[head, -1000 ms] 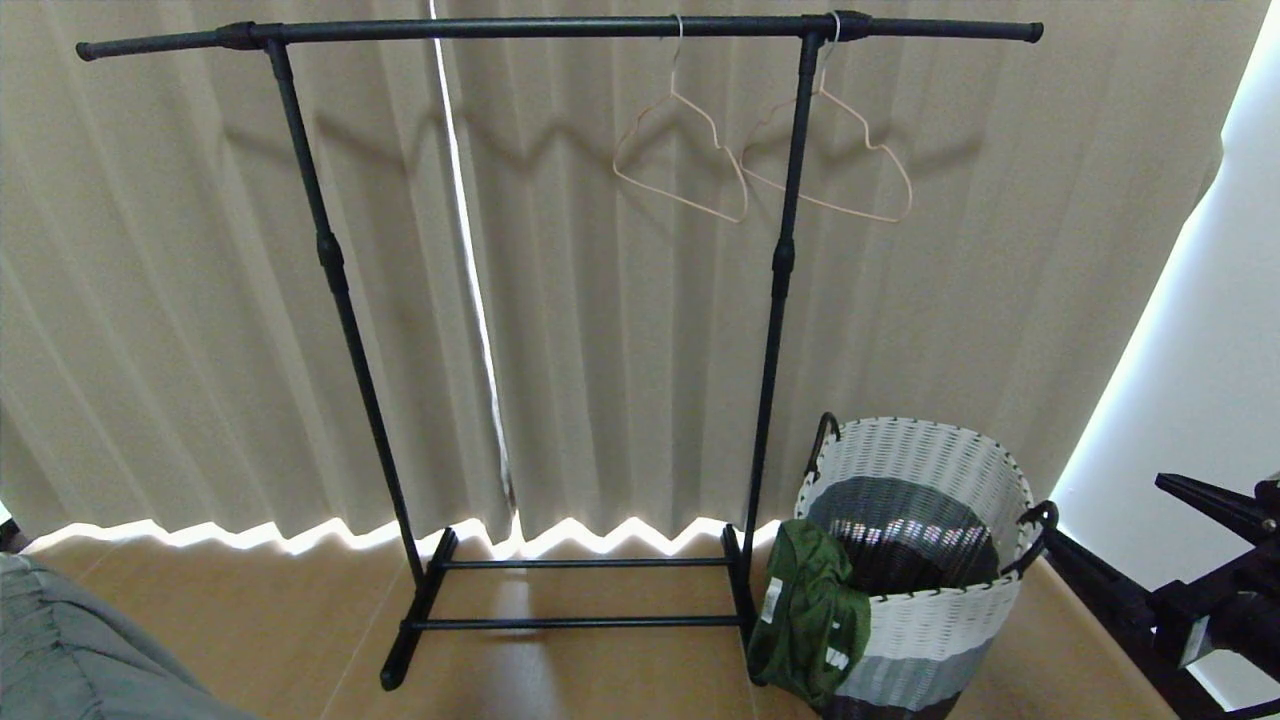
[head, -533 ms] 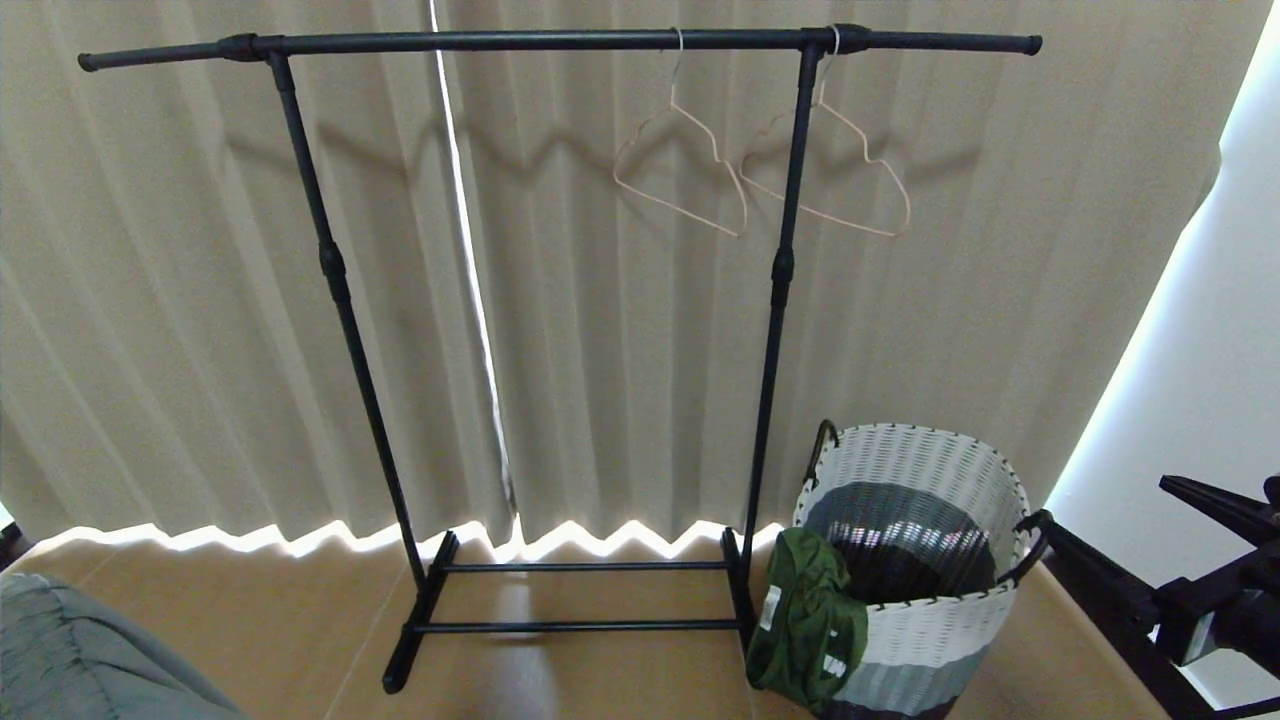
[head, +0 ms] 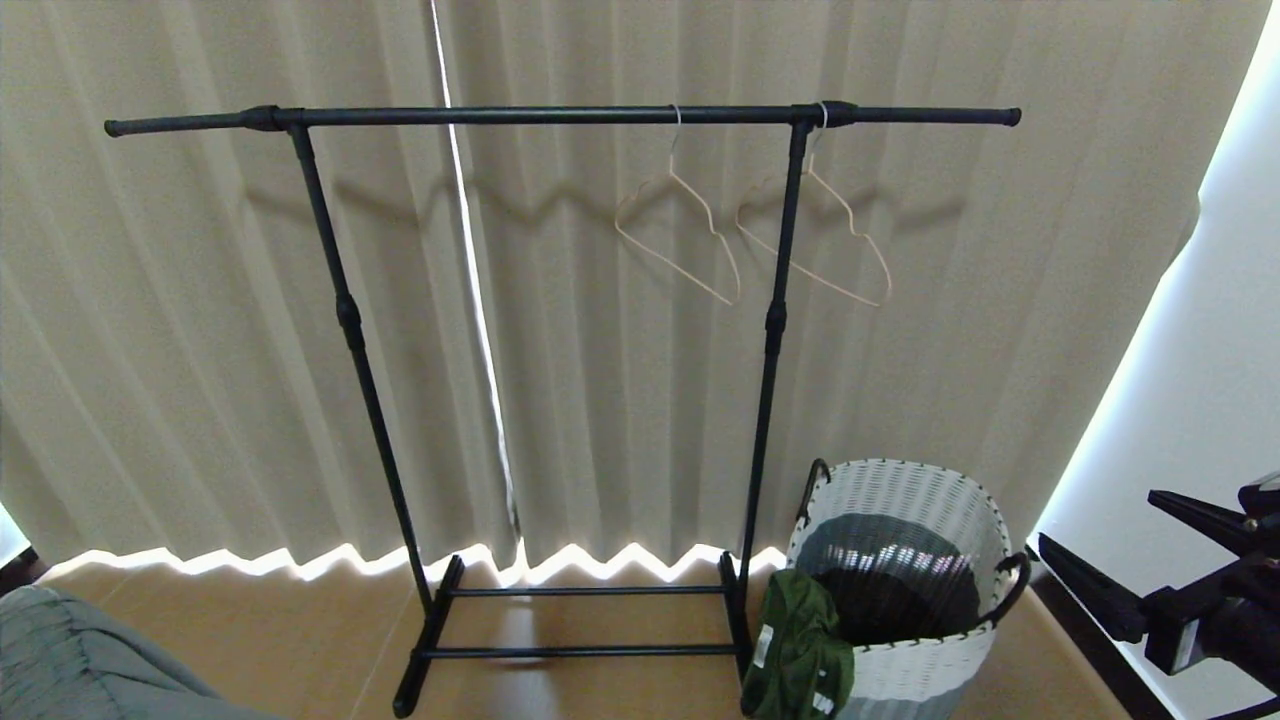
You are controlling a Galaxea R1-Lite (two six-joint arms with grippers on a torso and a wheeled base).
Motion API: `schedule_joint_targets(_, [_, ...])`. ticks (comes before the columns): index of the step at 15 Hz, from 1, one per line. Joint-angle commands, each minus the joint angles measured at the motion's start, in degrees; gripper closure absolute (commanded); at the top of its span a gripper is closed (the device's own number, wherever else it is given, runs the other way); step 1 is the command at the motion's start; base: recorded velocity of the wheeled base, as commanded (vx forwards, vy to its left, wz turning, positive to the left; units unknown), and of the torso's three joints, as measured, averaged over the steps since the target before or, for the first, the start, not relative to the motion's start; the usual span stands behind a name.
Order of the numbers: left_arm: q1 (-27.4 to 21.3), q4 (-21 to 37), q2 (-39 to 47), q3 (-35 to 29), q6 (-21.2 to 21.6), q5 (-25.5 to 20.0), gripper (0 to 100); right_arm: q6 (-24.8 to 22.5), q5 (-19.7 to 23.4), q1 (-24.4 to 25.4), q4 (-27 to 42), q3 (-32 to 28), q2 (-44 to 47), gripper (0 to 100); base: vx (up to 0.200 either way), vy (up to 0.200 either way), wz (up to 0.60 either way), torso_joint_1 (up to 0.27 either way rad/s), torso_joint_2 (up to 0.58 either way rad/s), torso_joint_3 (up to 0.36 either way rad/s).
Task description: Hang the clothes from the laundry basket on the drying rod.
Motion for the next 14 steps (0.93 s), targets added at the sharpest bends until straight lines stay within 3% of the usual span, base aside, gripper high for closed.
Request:
schedule_joint_targets(1, [-0.08,-0.04,0.17,0.32,-0.02,0.04,100,-0.06,0.01,-0.01,-0.02,0.08,0.68,0,0.000,0.000,0.00,0.193,-0.48,-0.286])
schedule_joint_targets(11, [-0.25,-0.04,-0.10,0.24,0.68,0.04,100,0.12,0.01,-0.01,-0.46,0.26,0.07,0,0.000,0.000,0.00,0.214,-0.49,-0.279])
schedule_joint_targets(14, [-0.25,0.14,-0.10,0.32,0.68,0.04,100,-0.15,0.01,0.08,-0.55,0.34,-0.02,0,0.000,0.000,0.00,0.113,-0.24,-0.129])
